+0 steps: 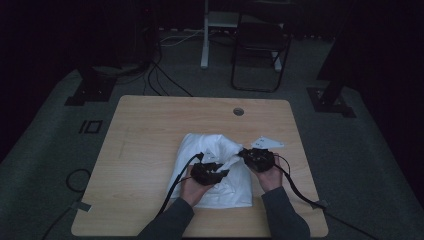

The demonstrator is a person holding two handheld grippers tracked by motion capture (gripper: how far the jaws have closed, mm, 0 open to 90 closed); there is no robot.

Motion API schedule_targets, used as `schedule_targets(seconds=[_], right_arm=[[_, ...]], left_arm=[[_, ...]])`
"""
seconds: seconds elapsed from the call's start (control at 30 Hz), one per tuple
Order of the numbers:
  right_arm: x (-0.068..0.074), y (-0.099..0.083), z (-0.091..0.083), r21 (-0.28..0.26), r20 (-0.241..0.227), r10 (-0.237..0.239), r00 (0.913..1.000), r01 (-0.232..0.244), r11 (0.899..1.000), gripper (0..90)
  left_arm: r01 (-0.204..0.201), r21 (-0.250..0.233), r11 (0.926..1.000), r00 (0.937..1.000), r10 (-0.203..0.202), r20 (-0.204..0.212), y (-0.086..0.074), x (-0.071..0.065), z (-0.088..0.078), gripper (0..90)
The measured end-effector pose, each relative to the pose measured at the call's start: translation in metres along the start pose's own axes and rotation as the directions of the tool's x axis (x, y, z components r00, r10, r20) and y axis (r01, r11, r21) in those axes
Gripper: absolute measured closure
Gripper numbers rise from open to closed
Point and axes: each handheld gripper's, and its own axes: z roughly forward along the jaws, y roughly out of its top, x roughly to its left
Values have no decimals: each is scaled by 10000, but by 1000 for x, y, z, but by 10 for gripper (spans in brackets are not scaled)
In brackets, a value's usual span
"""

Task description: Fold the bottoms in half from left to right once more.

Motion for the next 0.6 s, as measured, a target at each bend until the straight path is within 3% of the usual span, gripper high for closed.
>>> schedule_targets(seconds=[0.03,0.07,0.1,0.13,0.17,0.2,0.23,0.27,0.3,0.33,0.37,0.4,0.43,0.47,0.5,0.53,0.57,0.6], right_arm=[[0,0,0,0,0,0,10000,0,10000,853],[-8,-1,2,20,247,358,9991,-359,9994,859],[-12,-2,2,63,350,439,9984,-441,9990,859],[-15,-3,3,106,344,578,9977,-582,9982,859],[-15,-3,3,106,344,578,9977,-582,9982,859],[-22,-6,5,279,428,684,9967,-696,9972,856],[-22,-6,5,279,428,684,9967,-696,9972,856],[-26,-9,8,472,535,782,9955,-807,9956,852],[-26,-9,8,472,535,782,9955,-807,9956,852],[-30,-11,11,610,577,878,9945,-913,9939,850],[-30,-11,11,610,577,878,9945,-913,9939,850],[-33,-13,14,728,625,957,9934,-1002,9923,847],[-34,-14,15,787,640,988,9930,-1038,9915,845],[-35,-14,16,843,648,996,9929,-1049,9909,842],[-36,-15,17,895,660,980,9930,-1037,9906,837],[-36,-15,18,947,697,1006,9925,-1070,9897,828],[-37,-15,19,997,711,1034,9921,-1102,9889,806],[-37,-16,19,1048,755,1048,9916,-1124,9881,763]], left_arm=[[0,0,10000,10000,0,0,0,0,0,616],[-203,-455,9988,9998,205,48,8,-4,-22,601],[-203,-455,9988,9998,205,48,8,-4,-22,593],[-384,-1239,9916,9993,376,-85,18,-5,-50,584],[-384,-1239,9916,9993,376,-85,18,-5,-50,574],[-437,-2073,9773,9982,340,-500,28,3,-82,566],[-437,-2073,9773,9982,340,-500,28,3,-82,564],[-427,-2357,9709,9928,149,-1188,32,16,-98,564],[-427,-2357,9709,9928,149,-1188,32,16,-98,564],[132,-2278,9736,9850,-519,-1645,30,40,-107,567],[132,-2278,9736,9850,-519,-1645,30,40,-107,590],[559,-1809,9819,9758,-921,-1984,22,59,-102,600],[559,-1809,9819,9758,-921,-1984,22,59,-102,611],[968,-1351,9861,9779,-1195,-1717,10,69,-89,622],[968,-1351,9861,9779,-1195,-1717,10,69,-89,622],[1040,-1016,9894,9852,-1165,-1258,-2,70,-74,617],[1040,-1016,9894,9852,-1165,-1258,-2,70,-74,613],[1099,-683,9916,9866,-1172,-1139,-12,66,-56,615]])
